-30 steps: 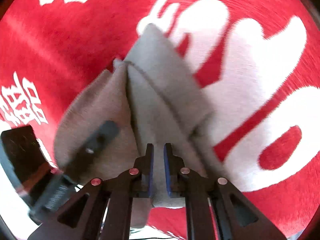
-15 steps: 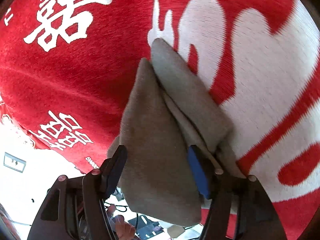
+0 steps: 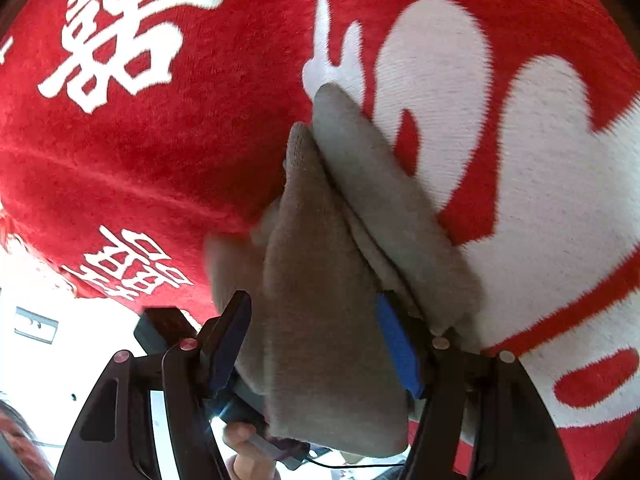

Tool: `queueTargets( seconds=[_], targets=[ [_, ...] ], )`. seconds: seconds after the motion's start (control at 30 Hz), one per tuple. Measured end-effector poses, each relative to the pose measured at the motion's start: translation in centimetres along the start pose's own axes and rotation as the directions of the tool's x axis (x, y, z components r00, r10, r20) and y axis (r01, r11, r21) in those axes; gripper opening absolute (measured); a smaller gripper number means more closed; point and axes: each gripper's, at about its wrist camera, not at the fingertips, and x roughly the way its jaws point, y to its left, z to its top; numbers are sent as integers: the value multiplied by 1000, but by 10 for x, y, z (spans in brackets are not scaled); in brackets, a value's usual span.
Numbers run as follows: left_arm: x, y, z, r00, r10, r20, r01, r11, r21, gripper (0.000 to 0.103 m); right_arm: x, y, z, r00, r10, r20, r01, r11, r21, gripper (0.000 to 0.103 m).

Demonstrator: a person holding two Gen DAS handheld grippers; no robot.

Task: Fold small clothes

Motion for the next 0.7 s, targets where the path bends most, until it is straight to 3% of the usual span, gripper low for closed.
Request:
queueTargets(
  seconds=[0.13,0.23,0.33,0.4,0.43,0.47,0.5,0.57,0.6,0.63,0.67,0.7],
  targets=[
    [-25,-4,3,999,-18,45,16,999,41,82,-12,-11,0,1000,3,21,-3,999,34,70],
    [-29,14,-12,1000,14,-8,-13,999,48,82,-18,-8,1,1000,16,27,-17,1000,21,71],
    [-28,43,-37,995,91,-46,-90,996,24,82,-20,-2,1,999,20,26,-20,1000,1,72],
    [-22,63,-55,987,133,-91,-133,991,-4,82,-13,6,2,999,-51,7,51,998,-39,71],
    [-21,68,-60,985,138,-107,-140,990,-17,82,-9,11,2,994,-111,-4,110,991,-70,67],
    [-19,73,-67,983,137,-122,-141,989,-32,82,-5,14,2,986,-167,-16,164,980,-114,35],
    [-21,77,-72,983,131,-131,-137,989,-45,82,6,26,-1,966,-255,-39,244,951,-190,17],
    [-24,81,-81,984,116,-131,-125,990,-59,83,17,41,-6,953,-300,-45,278,924,-261,17],
    [-24,81,-82,985,112,-131,-121,991,-63,89,22,52,-9,954,-295,-52,265,914,-306,17],
    [-24,82,-84,985,106,-134,-116,991,-68,103,24,58,-10,956,-289,-57,254,907,-335,17],
    [-24,79,-90,987,98,-129,-108,991,-76,103,27,62,-10,953,-297,-54,260,897,-357,17],
    [-23,78,-91,987,94,-134,-105,992,-77,103,29,61,-6,936,-349,-34,314,877,-365,17]
  ],
)
